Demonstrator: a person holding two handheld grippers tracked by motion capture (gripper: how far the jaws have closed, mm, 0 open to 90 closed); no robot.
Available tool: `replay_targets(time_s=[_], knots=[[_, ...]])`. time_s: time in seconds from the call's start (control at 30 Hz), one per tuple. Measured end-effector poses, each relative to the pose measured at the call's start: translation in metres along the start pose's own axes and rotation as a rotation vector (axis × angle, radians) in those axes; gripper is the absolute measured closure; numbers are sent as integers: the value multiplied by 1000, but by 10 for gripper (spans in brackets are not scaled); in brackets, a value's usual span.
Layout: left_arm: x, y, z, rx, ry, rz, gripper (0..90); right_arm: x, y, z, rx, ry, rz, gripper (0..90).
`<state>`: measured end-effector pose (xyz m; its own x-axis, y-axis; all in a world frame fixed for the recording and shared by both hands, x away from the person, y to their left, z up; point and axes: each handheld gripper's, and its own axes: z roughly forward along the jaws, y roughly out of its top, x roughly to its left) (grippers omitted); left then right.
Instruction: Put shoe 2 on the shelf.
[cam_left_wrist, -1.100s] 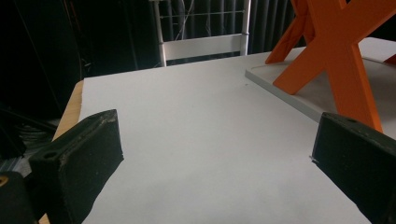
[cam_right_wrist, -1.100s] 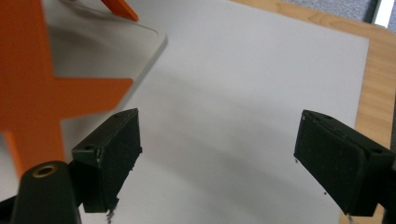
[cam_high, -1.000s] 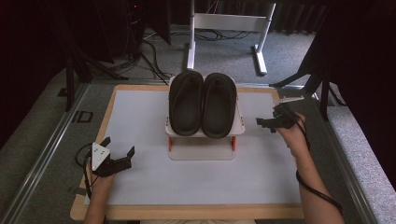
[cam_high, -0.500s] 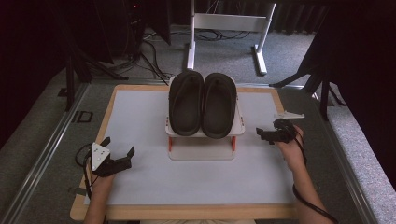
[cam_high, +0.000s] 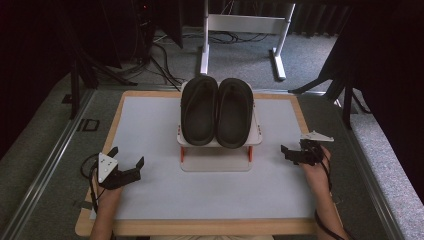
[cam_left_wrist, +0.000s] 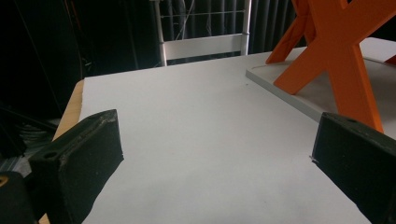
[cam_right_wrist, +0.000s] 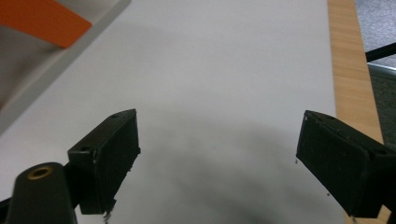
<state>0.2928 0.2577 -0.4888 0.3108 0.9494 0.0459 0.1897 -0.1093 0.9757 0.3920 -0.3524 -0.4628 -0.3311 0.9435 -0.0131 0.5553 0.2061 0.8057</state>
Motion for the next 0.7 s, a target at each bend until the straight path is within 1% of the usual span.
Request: replay_targets(time_s=[0.07, 0.17, 0.27, 0.33, 0.47, 0.53, 0.6, 0.7], knots=[[0, 0, 0, 0, 1, 1, 12, -1, -5, -1, -2, -14, 1, 123], [0, 0, 0, 0, 1, 2, 12, -4, -11, -5, -10, -17, 21, 124], [-1, 0, 0, -1, 1, 2, 12, -4, -16, -9, -25, -10, 28, 124], [0, 0, 0, -1, 1, 1, 12, -4, -19, -10, -34, -20, 33, 130], [-1, 0, 0, -1, 1, 3, 12, -3, -21, -9, -46, -39, 25, 130], [-1, 0, 0, 0, 0, 6, 12, -3, -21, -8, -49, -42, 23, 130], [-1, 0, 0, 0, 1, 7, 12, -3, -23, -7, -49, -44, 10, 130], [-1, 0, 0, 0, 1, 4, 12, -4, -23, -7, -48, -42, 13, 130]])
